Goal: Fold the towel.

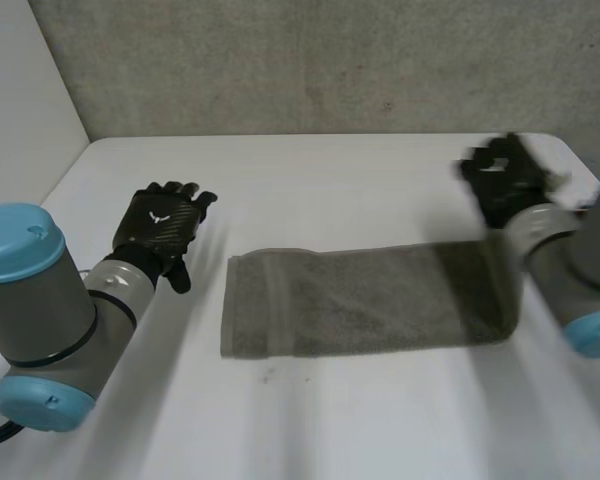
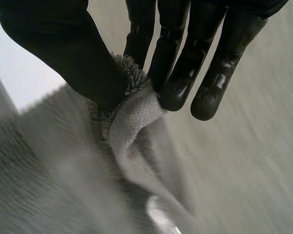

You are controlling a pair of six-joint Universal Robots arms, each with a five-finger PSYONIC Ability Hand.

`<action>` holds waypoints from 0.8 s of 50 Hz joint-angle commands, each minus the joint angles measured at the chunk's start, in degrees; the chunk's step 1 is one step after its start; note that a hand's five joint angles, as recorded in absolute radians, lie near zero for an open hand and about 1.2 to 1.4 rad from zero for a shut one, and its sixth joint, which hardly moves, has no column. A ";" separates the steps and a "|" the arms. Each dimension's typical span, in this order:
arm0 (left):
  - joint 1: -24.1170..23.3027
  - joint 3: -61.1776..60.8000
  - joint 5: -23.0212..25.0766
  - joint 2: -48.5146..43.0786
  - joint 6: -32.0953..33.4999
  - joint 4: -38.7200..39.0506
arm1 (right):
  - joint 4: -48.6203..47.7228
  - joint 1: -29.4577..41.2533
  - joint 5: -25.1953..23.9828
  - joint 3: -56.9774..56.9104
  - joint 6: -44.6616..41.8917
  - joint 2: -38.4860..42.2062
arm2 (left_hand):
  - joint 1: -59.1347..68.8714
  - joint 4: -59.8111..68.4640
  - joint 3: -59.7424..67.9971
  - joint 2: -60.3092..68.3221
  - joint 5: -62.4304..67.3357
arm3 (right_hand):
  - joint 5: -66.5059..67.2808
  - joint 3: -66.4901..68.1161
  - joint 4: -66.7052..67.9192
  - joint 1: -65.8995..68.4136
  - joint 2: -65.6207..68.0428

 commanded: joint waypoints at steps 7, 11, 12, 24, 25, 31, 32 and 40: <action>0.53 -0.93 0.01 0.70 -0.08 1.37 | -4.63 27.28 -12.45 -0.35 9.07 11.47 | 0.22 0.42 0.27 0.52 -1.65 | 13.91 12.01 11.63 25.86 12.64; 0.62 -0.93 0.01 0.70 -0.25 1.28 | -3.75 28.16 -12.36 -2.63 9.16 14.89 | 0.22 0.42 0.27 0.52 -1.65 | -8.01 -9.92 -10.29 3.94 -9.28; 0.62 -0.93 0.01 0.70 -0.26 1.28 | -3.75 28.16 -12.36 -2.64 9.16 14.90 | 0.22 0.42 0.27 0.52 -1.65 | -8.23 -10.14 -10.51 3.72 -9.50; -2.53 0.39 0.01 1.41 -1.75 0.93 | 4.67 14.03 -3.66 0.96 25.74 5.24 | 0.22 0.42 0.27 0.52 -1.65 | -56.09 -57.99 -58.37 -44.14 -57.36; -4.02 1.00 0.01 1.23 -2.27 0.93 | 6.52 12.53 -4.00 2.01 27.94 4.36 | 0.22 0.42 0.27 0.52 -1.65 | -56.09 -57.99 -58.37 -44.14 -57.36; -7.38 2.59 0.01 -0.35 -3.86 0.66 | 10.40 8.03 -4.80 5.89 27.96 2.68 | 0.22 0.42 0.27 0.52 -1.65 | -56.09 -57.99 -58.37 -44.14 -57.36; -8.34 3.02 0.01 -1.74 -3.69 0.75 | 10.75 6.73 -5.15 7.19 27.01 2.60 | 0.22 0.42 0.27 0.52 -1.65 | -56.09 -57.99 -58.37 -44.14 -57.36; -11.60 4.96 -0.52 -7.03 -2.90 0.58 | 10.05 1.89 -4.54 13.61 19.02 2.59 | 0.22 0.42 0.27 0.52 -1.65 | -37.11 -39.01 -39.39 -25.16 -38.38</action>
